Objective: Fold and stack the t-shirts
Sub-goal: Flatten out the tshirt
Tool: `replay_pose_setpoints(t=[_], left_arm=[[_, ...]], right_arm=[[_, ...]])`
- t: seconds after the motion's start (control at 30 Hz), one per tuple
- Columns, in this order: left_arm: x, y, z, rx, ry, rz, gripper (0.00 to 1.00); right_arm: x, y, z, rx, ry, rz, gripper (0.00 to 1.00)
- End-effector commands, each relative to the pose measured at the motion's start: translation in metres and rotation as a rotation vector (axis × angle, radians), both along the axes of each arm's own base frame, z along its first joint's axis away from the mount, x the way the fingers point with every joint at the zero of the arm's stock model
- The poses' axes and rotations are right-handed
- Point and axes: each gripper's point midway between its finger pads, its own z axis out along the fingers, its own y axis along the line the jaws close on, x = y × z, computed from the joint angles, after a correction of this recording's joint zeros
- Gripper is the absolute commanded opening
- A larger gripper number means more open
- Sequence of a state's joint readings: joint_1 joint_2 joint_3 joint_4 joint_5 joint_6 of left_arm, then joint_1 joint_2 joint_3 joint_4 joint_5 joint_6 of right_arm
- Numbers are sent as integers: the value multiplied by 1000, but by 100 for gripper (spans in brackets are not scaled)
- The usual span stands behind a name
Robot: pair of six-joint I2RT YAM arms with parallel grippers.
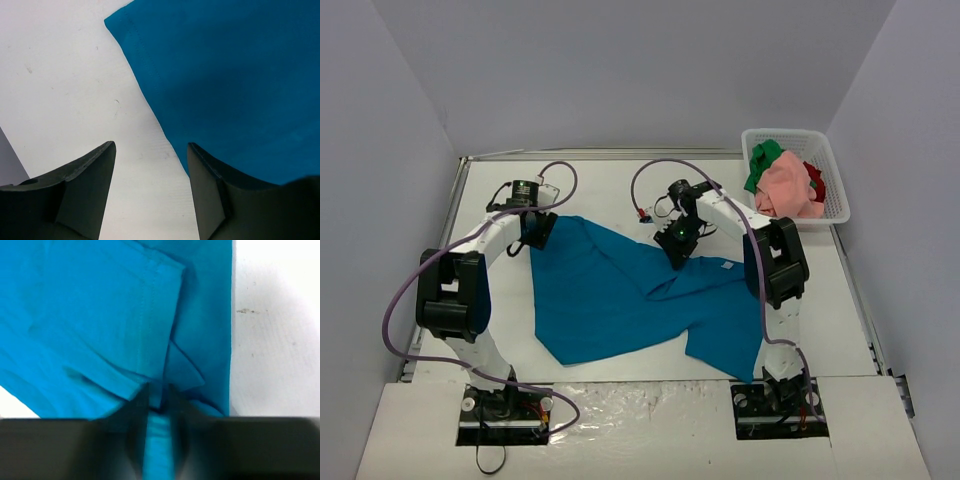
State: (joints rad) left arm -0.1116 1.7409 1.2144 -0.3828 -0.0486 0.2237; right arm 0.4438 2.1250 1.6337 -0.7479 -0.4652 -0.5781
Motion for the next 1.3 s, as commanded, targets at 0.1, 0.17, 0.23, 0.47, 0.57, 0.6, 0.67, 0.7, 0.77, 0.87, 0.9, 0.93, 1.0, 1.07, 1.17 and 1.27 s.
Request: replay_pose_setpoints(t=[0.1, 0.17, 0.23, 0.47, 0.57, 0.6, 0.67, 0.7, 0.77, 0.87, 0.9, 0.93, 1.0, 1.07, 1.17, 1.27], left_arm=[[4, 1, 12, -13, -41, 14, 57], [3, 2, 12, -10, -40, 14, 57], [3, 2, 12, -8, -43, 14, 57], [2, 2, 8, -11, -30, 9, 57], [2, 1, 9, -12, -31, 7, 57], [2, 1, 10, -12, -33, 5, 57], [3, 1, 10, -11, -36, 6, 57], [2, 1, 9, -15, -32, 3, 57], [2, 0, 6, -19, -24, 2, 57], [1, -1, 1, -19, -7, -5, 57], [0, -1, 0, -18, -6, -4, 57], [0, -1, -1, -17, -2, -5, 57], [0, -1, -1, -16, -2, -6, 56], [-1, -1, 2, -17, -7, -7, 57], [-1, -2, 5, -22, -14, -10, 57], [-3, -2, 6, -21, -14, -11, 57]], right_arm=[[-16, -3, 28, 33, 28, -14, 30], [-19, -4, 25, 31, 47, -14, 32], [-24, -6, 20, 25, 65, -10, 36], [-29, -9, 5, 3, 100, 2, 40], [-30, -8, 3, 4, 103, 9, 25], [-30, -9, 4, 4, 101, 9, 16], [-30, -8, 9, 14, 90, 11, 0], [-29, -7, 11, 16, 84, 11, 0], [-28, -7, 18, 25, 66, 9, 0], [-23, -10, 29, 19, 30, -7, 0], [-21, -11, 33, 23, 19, -11, 0], [-17, -13, 39, 25, 0, -21, 0], [-7, -17, 50, 10, -49, -35, 0], [9, -20, 68, 0, -127, -57, 0], [28, -25, 91, 8, -201, -98, 0], [52, -32, 116, 11, -287, -144, 0]])
